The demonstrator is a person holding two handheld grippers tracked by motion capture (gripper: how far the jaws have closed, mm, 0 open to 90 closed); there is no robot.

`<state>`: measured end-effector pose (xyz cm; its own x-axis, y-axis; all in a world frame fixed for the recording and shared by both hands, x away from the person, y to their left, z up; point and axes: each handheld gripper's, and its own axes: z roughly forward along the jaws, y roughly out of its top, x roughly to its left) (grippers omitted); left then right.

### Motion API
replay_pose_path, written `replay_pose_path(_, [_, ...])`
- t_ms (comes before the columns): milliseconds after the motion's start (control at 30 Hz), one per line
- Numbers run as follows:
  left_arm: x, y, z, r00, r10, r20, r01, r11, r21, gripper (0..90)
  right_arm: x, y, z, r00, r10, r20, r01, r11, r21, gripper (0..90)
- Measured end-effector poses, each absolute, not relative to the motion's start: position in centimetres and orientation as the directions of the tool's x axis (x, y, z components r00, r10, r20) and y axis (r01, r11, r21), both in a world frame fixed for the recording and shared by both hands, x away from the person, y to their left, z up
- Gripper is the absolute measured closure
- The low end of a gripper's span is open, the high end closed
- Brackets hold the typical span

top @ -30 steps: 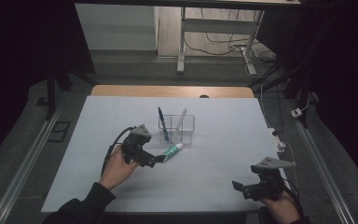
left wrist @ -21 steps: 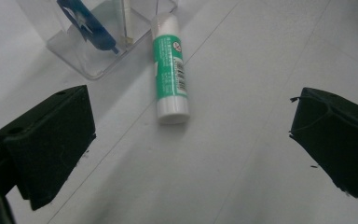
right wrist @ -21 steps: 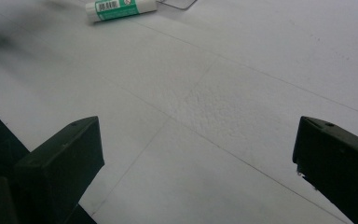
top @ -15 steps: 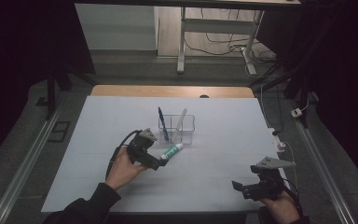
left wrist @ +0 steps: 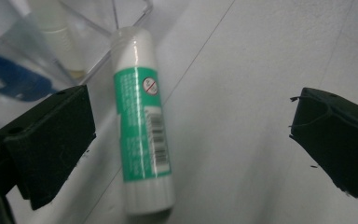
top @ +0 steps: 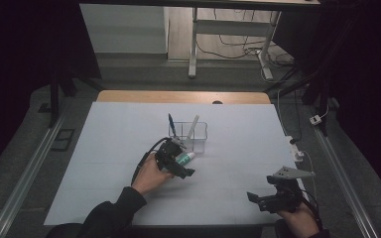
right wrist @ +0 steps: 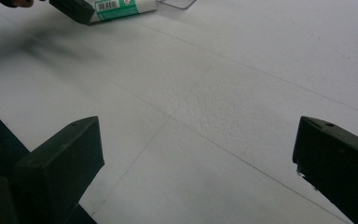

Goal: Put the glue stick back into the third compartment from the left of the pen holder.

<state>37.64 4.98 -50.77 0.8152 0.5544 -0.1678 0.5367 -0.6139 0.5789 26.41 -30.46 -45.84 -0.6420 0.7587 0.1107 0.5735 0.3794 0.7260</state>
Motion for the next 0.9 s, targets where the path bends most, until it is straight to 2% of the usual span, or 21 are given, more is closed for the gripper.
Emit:
replay_pose_path(167, [38.3, 4.1, -51.1, 0.813, 0.560, -0.158, 0.542, -0.630, 0.557, 1.4, 26.4, -30.5, -45.8, -0.642, 0.758, 0.112, 0.574, 0.379, 0.726, 1.4])
replay_pose_path(333, [39.0, 3.7, -51.3, 0.806, 0.570, -0.161, 0.555, -0.632, 0.541, 6.8, 26.4, -30.5, -45.8, -0.642, 0.758, 0.111, 0.573, 0.379, 0.726, 1.4])
replay_pose_path(633, [39.6, 3.1, -51.5, 0.794, 0.592, -0.142, 0.571, -0.643, 0.511, 27.9, 26.4, -30.5, -45.8, -0.644, 0.756, 0.114, 0.574, 0.379, 0.726, 1.4])
replay_pose_path(900, [39.9, 2.7, -51.2, 0.792, 0.601, -0.107, 0.570, -0.664, 0.484, 54.8, 26.4, -30.5, -45.8, -0.643, 0.758, 0.112, 0.574, 0.379, 0.726, 1.4])
